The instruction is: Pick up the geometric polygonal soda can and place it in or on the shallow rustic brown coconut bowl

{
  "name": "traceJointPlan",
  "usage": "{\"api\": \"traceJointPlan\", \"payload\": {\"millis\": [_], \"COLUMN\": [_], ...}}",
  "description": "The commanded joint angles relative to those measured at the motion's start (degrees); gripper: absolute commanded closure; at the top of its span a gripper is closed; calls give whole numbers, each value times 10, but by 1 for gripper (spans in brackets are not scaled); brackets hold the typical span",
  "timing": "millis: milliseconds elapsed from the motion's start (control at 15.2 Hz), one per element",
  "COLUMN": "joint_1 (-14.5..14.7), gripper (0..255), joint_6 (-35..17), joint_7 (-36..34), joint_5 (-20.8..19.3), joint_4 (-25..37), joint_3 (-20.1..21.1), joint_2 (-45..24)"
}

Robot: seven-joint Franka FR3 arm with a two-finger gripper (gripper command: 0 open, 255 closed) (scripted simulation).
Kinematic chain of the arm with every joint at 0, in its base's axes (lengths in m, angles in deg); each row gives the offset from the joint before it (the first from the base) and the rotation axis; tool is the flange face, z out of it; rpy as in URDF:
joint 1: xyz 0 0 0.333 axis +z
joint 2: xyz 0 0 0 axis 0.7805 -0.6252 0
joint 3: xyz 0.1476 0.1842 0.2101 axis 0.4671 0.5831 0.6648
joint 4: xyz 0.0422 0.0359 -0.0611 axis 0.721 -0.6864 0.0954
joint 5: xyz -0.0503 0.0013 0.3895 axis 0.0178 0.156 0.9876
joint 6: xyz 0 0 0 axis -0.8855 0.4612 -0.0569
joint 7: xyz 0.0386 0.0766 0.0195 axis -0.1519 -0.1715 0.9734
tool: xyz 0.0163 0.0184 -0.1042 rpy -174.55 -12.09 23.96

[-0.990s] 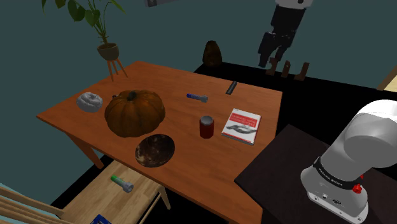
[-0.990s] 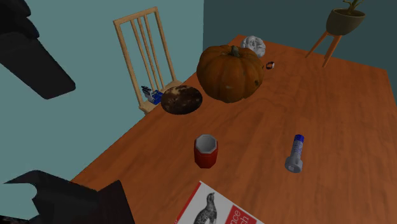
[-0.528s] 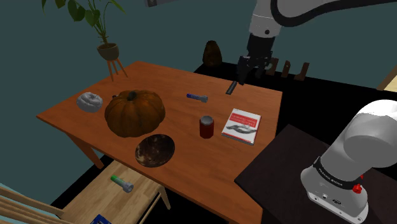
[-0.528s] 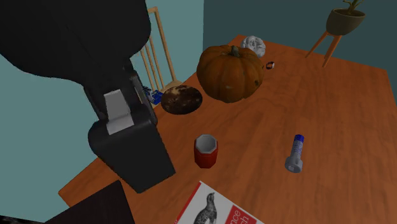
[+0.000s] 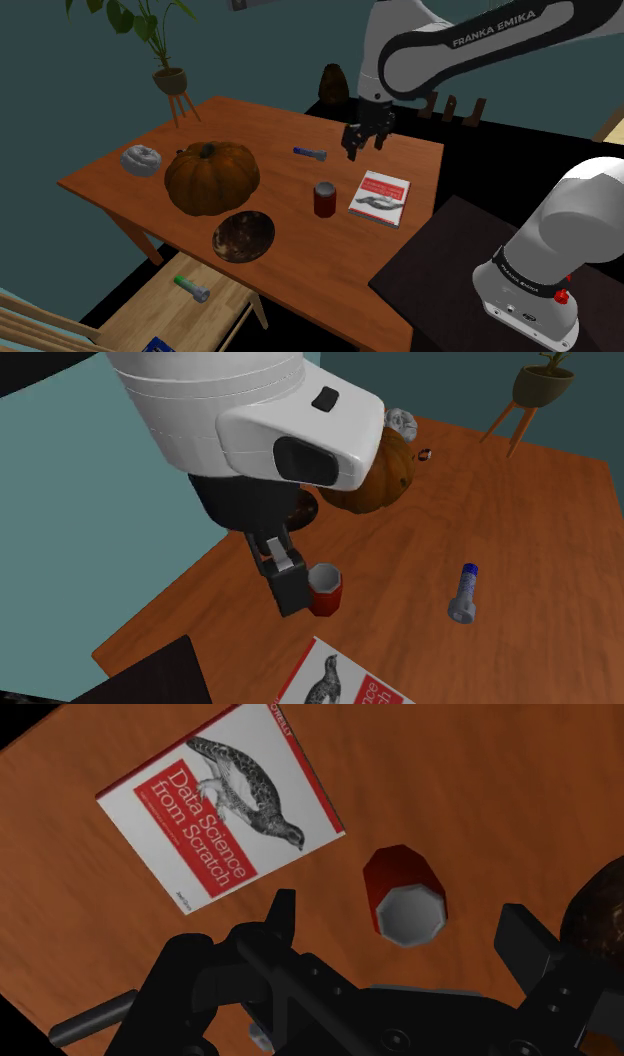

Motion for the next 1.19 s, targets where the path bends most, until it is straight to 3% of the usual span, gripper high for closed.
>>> {"api": "traceJointPlan", "payload": {"millis": [0,330,792,1122], "joint_1": [-4,-15,-8,-3], "gripper": [0,0,0,0], "joint_6": [-38,-118,-200,-228], "joint_7": [-21,-83,-193,-205], "joint_5": [-8,-47,-144,-162], "joint_4": [5,29,97,94], "joint_3": [14,41,45,38], "joint_2": [-44,-156,-327,-354]}}
